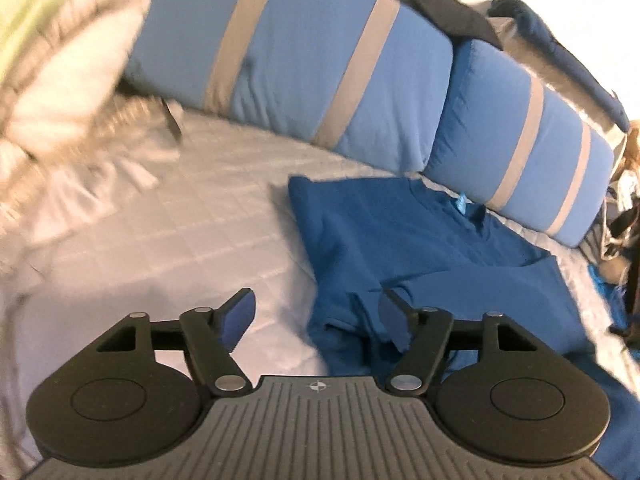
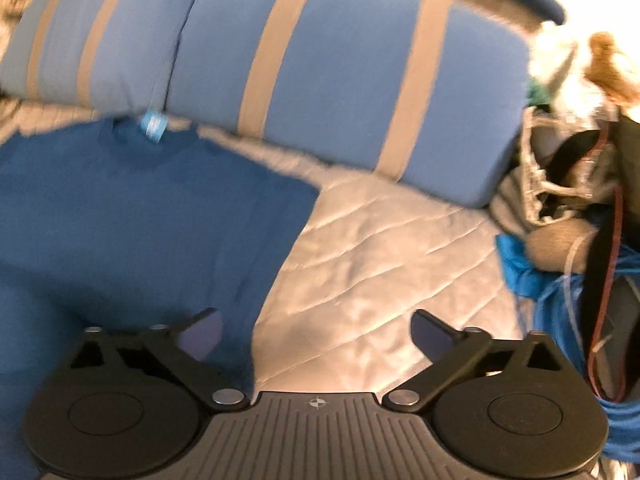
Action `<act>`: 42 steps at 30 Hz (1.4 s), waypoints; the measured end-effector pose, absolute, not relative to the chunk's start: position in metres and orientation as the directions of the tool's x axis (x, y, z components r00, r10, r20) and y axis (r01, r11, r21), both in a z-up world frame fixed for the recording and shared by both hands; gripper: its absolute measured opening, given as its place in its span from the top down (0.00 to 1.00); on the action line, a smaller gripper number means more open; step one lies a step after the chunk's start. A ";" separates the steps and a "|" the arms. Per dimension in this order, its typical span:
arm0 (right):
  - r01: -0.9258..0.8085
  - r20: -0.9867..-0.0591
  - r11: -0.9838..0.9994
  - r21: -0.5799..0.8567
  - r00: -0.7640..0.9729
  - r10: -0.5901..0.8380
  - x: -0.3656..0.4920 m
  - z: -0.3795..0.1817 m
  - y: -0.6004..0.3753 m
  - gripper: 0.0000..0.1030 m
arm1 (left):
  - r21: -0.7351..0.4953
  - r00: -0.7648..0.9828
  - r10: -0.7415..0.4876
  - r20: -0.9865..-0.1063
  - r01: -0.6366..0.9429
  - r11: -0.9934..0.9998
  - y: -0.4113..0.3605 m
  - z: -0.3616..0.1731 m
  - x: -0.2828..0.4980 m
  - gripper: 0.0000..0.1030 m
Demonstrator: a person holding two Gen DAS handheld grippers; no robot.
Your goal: Fold clothes
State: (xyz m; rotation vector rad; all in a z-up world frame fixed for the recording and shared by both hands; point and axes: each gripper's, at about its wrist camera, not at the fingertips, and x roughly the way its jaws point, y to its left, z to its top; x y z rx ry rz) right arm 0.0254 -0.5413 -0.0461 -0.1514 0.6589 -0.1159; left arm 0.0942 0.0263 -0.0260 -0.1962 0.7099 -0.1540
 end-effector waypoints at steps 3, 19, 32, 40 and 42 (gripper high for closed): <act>0.103 -0.578 0.986 -0.132 0.800 -0.161 0.003 -0.022 -0.557 0.00 | -0.167 0.778 -0.175 -0.603 0.091 0.982 0.023 -0.014 0.074 0.31; 0.000 -0.434 0.993 -0.116 0.899 -0.051 -0.057 0.071 -0.550 0.00 | -0.205 0.856 -0.217 -0.469 0.133 0.970 0.023 0.034 -0.006 0.26; -0.102 -0.404 0.994 -0.041 0.912 0.077 -0.080 0.095 -0.532 0.00 | -0.235 0.858 -0.296 -0.420 0.212 0.949 0.025 0.043 -0.041 0.26; -0.194 -0.440 0.980 -0.045 0.885 0.155 -0.138 0.085 -0.540 0.00 | -0.294 0.803 -0.405 -0.438 0.298 0.908 0.035 0.022 -0.058 0.26; -0.197 -0.459 0.980 -0.033 0.874 0.160 -0.149 0.079 -0.545 0.00 | -0.317 0.790 -0.427 -0.439 0.309 0.897 0.039 0.018 -0.062 0.26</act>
